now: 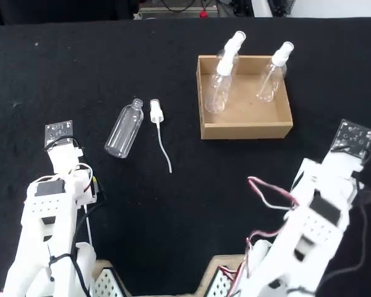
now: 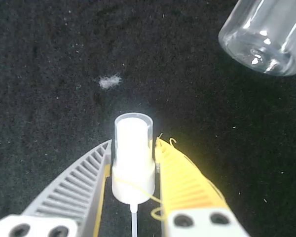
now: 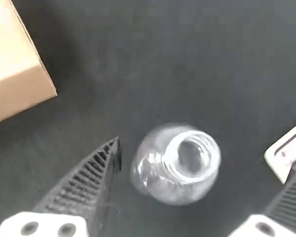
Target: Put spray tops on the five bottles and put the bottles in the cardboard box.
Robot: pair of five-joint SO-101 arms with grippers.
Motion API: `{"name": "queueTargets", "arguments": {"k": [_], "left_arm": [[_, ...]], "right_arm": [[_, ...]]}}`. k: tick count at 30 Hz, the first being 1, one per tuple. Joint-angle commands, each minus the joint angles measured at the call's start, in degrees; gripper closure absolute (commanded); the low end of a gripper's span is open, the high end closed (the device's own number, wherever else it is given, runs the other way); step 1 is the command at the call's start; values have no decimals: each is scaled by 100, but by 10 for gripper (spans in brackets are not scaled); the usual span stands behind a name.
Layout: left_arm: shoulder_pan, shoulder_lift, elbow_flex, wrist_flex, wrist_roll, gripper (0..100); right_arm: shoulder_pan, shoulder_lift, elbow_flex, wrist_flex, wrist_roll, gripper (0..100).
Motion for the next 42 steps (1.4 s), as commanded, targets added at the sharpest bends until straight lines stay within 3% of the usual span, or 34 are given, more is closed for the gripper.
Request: {"name": "queueTargets", "arguments": {"k": [1, 6, 15, 30, 42], "left_arm": [[-48, -149, -92, -105, 18, 920], [-48, -149, -84, -105, 18, 920], [-48, -149, -75, -105, 18, 920], [-48, -149, -66, -105, 18, 920], [-48, -149, -57, -105, 18, 920]], "right_arm": [[-53, -1393, 418, 220, 53, 577], [-97, -3204, 1429, 360, 62, 717], [-53, -5349, 2290, 1336, 62, 609], [-105, -4892, 2149, 1160, 62, 635], [-53, -4884, 2018, 1240, 492, 635]]}}
